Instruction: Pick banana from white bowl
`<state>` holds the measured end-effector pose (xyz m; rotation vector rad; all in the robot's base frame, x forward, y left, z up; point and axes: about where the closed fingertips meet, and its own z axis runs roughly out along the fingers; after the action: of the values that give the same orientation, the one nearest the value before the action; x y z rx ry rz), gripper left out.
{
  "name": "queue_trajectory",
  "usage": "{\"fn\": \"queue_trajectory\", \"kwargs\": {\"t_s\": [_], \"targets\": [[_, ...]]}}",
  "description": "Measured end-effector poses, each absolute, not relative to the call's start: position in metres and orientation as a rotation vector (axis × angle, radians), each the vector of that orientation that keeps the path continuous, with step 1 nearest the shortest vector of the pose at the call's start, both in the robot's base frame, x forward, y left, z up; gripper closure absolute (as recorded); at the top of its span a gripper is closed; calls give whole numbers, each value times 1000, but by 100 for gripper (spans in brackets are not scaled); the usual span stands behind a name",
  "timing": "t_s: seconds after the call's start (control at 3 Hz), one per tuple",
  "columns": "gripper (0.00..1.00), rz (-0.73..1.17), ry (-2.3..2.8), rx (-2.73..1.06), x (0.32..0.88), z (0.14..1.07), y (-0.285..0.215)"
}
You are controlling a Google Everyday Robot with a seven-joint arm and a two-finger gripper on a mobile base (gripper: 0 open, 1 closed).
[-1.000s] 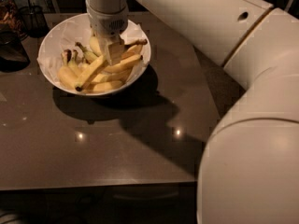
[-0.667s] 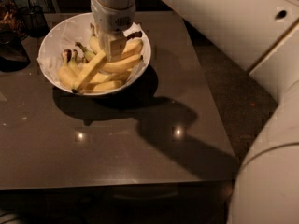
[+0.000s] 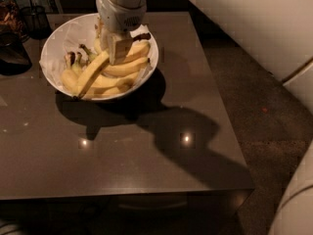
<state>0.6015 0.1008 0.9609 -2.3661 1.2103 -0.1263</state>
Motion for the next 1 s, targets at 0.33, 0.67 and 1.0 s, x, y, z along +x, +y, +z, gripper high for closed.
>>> {"fn": "queue_trajectory", "kwargs": {"t_s": [0.33,0.67,1.0], "targets": [[100,-106,1198,-2350,583,966,107],[100,-67,1221,-2297,553,969,108],[100,-38,1256,-2245,522,968,109]]}}
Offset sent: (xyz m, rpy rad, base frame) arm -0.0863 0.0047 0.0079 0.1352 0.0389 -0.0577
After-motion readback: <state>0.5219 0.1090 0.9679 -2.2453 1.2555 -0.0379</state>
